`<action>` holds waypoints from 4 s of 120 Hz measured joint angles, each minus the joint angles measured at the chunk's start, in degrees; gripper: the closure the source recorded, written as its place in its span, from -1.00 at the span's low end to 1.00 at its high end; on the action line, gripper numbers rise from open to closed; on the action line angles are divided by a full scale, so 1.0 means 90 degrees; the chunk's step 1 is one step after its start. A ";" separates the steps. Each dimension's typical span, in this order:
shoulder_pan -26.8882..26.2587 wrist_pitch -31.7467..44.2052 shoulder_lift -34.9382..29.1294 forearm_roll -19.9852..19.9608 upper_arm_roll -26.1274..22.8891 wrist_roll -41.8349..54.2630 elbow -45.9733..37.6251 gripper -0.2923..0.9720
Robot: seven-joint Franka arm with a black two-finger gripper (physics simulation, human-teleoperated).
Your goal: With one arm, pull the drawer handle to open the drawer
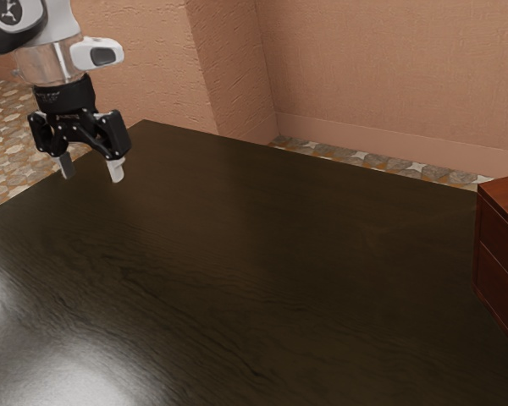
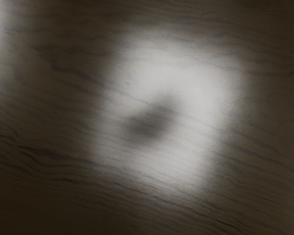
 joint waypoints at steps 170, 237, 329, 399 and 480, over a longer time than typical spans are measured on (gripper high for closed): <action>-0.0439 0.3500 0.0296 -0.0980 -0.2876 -0.5162 -0.1294 -0.50; -0.0580 0.6215 0.0185 -0.1143 -0.3636 -0.6763 -0.2354 -0.49; -0.0762 0.7139 0.0932 -0.1098 -0.4262 -0.7563 -0.2336 -0.49; -0.0788 0.7332 0.1573 -0.1029 -0.4325 -0.7781 -0.1865 -0.49; -0.0776 0.7442 0.1789 -0.0966 -0.4378 -0.7891 -0.1852 -0.43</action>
